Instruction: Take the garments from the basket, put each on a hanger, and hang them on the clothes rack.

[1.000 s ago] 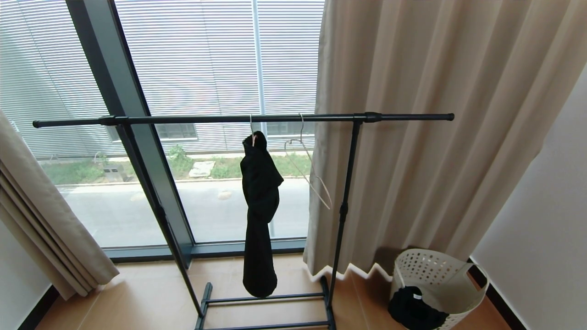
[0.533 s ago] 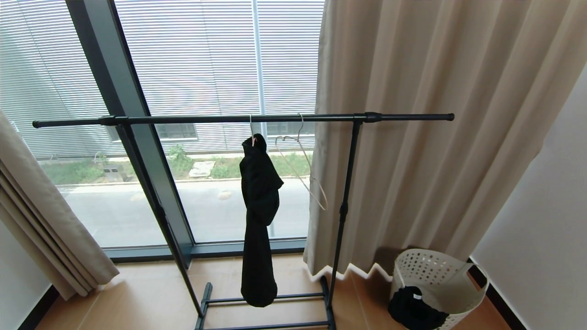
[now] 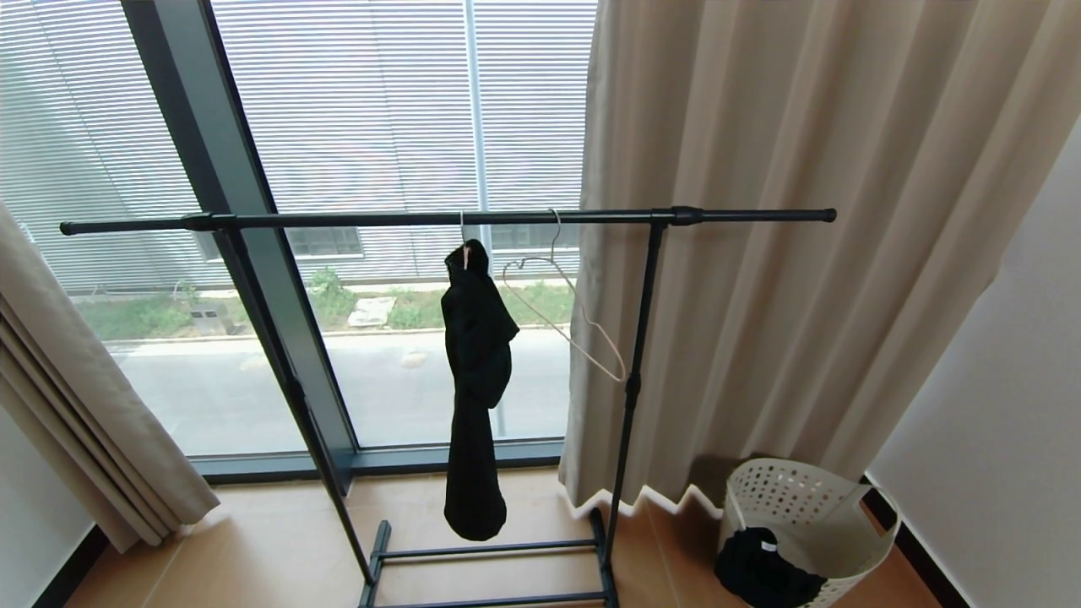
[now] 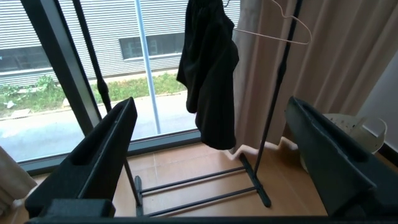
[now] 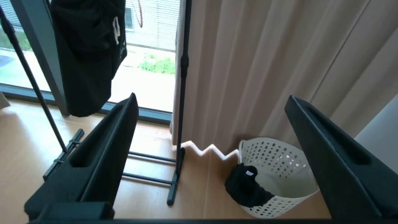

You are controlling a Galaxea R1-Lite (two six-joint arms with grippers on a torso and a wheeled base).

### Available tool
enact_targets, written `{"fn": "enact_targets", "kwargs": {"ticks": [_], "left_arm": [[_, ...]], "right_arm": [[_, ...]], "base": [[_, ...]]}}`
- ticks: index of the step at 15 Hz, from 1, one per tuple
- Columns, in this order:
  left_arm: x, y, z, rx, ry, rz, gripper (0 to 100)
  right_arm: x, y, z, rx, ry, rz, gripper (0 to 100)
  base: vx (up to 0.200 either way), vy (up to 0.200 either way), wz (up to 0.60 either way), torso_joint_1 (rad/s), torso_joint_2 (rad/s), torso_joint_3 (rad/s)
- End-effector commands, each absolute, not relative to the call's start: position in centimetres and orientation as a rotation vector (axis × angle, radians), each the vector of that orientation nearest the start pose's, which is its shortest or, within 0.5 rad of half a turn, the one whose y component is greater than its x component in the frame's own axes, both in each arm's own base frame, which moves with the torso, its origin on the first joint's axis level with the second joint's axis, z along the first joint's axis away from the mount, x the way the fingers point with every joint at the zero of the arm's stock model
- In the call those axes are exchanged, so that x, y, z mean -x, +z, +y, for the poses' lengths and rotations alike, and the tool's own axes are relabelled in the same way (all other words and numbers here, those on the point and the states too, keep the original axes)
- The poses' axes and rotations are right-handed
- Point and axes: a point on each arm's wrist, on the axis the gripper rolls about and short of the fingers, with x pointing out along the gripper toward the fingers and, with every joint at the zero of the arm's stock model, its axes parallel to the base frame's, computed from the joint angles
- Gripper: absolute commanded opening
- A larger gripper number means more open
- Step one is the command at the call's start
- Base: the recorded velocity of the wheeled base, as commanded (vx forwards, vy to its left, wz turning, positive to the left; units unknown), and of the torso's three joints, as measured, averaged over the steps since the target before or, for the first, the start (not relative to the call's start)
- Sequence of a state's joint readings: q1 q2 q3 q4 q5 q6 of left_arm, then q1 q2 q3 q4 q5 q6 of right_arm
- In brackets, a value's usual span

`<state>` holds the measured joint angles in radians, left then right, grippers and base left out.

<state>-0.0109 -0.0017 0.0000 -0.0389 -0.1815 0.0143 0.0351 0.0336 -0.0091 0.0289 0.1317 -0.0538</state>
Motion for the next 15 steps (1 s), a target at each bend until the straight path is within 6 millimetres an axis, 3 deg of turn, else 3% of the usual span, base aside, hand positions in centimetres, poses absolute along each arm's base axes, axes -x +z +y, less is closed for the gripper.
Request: {"fn": "enact_targets", "kwargs": {"ticks": [1,15], "left_arm": [[2.33,7.96,-0.38,-0.016,-0.191,-0.041,100],[2.33,7.96,-0.37,-0.009,-0.184,-0.04,100]], "right_arm": [[2.24,7.55,0.24,0.053,0.156,0.034,100],[2.38,7.52,0.27,0.059,0.152,0.014,100]], "base": [[0.0,0.0,0.0,-0.124,0.29,0.149],[0.0,0.0,0.0,-0.152,0.35,0.19]]}}
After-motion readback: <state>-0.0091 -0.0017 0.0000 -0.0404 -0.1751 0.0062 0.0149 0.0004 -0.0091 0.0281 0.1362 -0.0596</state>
